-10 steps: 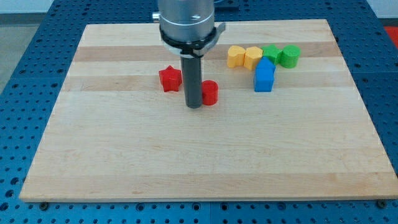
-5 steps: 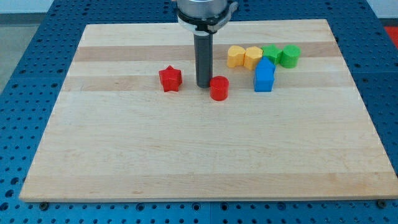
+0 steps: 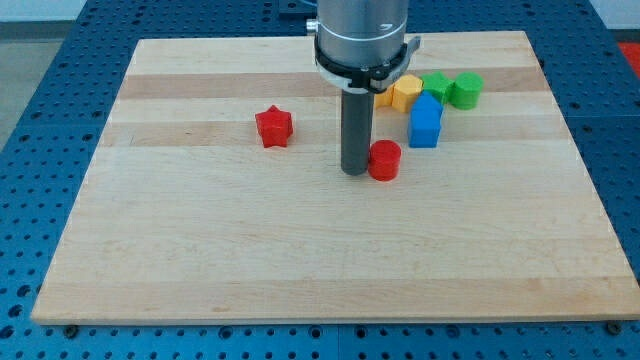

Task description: Push the red circle to the bottom left of the cube

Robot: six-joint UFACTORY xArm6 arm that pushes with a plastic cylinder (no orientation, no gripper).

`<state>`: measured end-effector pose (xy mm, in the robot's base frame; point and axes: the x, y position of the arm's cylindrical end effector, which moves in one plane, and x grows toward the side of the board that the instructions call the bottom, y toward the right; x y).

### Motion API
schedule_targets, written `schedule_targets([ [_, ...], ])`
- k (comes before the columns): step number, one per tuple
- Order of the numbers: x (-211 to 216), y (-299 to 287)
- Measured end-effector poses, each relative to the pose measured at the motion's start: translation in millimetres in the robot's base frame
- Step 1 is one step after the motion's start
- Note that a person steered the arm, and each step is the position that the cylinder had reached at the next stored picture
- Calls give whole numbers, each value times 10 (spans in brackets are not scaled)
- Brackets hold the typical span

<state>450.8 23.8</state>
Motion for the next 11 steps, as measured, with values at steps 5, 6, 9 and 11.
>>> schedule_targets([
  [5,-127,311],
  [6,-24,279],
  [9,338,530],
  [11,242,723],
])
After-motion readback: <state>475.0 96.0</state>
